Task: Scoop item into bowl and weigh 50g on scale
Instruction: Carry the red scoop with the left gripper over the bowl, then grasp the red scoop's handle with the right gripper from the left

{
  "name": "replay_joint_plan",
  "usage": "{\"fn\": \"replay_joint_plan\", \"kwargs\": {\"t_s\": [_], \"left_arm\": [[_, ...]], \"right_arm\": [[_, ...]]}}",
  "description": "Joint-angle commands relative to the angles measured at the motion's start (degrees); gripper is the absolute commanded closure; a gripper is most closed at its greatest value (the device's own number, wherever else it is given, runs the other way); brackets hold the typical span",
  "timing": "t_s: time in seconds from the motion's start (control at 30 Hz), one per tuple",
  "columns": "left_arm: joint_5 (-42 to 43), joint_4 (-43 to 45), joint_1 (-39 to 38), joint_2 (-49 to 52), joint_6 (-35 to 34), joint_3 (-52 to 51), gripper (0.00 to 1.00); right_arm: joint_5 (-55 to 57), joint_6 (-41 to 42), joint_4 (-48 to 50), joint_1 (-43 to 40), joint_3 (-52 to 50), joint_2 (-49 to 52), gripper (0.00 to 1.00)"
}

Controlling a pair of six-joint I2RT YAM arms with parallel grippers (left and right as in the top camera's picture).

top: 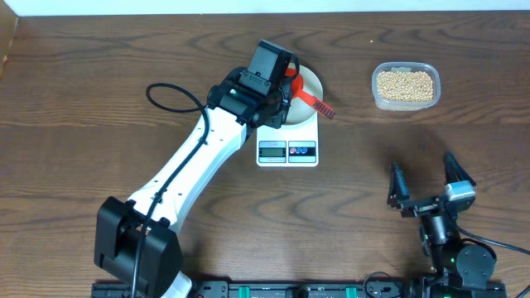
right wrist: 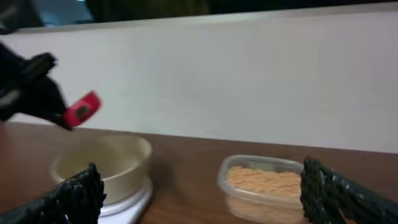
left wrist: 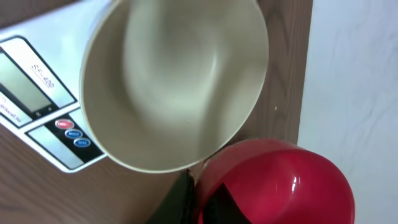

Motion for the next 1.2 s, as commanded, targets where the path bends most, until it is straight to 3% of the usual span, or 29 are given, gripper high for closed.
{"fn": "replay_joint_plan", "kwargs": {"t_s": [0.0, 0.27, 0.33, 0.6, 0.8, 1.1, 1.17], "left_arm": [[-3.74, -0.11, -0.04, 0.24, -0.59, 0.57, 0.93], [-3.69, -0.55, -0.09, 0.31, -0.59, 0.57, 0.93], [-3.69, -0.57, -0.09, 0.33, -0.59, 0.57, 0.93], [-3.72, -0.57, -0.09, 0.48, -4.37, 0.57, 0.93], [-3.65, -1.25, -0.09, 0.55, -9.46, 0.57, 0.93], [-3.23, -4.68, -1.60, 0.55, -9.57, 0.55, 0.93], [-3.23, -4.66, -2.29, 0.55, -9.60, 0.57, 0.93]], "right_arm": [[-6.93, 3.50, 1.36, 0.46, 4.35, 5.77, 0.01], [-23.34, 3.54, -0.11, 0.46, 25.00, 34.47, 0.01], [-31.23, 3.54, -5.51, 0.46, 34.56, 45.00, 0.01], [-47.41, 3.54, -20.09, 0.83, 53.96, 67.17, 0.01], [-48.19, 6.95, -18.18, 3.45, 55.32, 75.95, 0.01], [-46.77, 12.11, -14.73, 5.03, 55.30, 81.42, 0.01], [-43.43, 15.19, -15.26, 6.08, 55.28, 82.16, 0.07]]}}
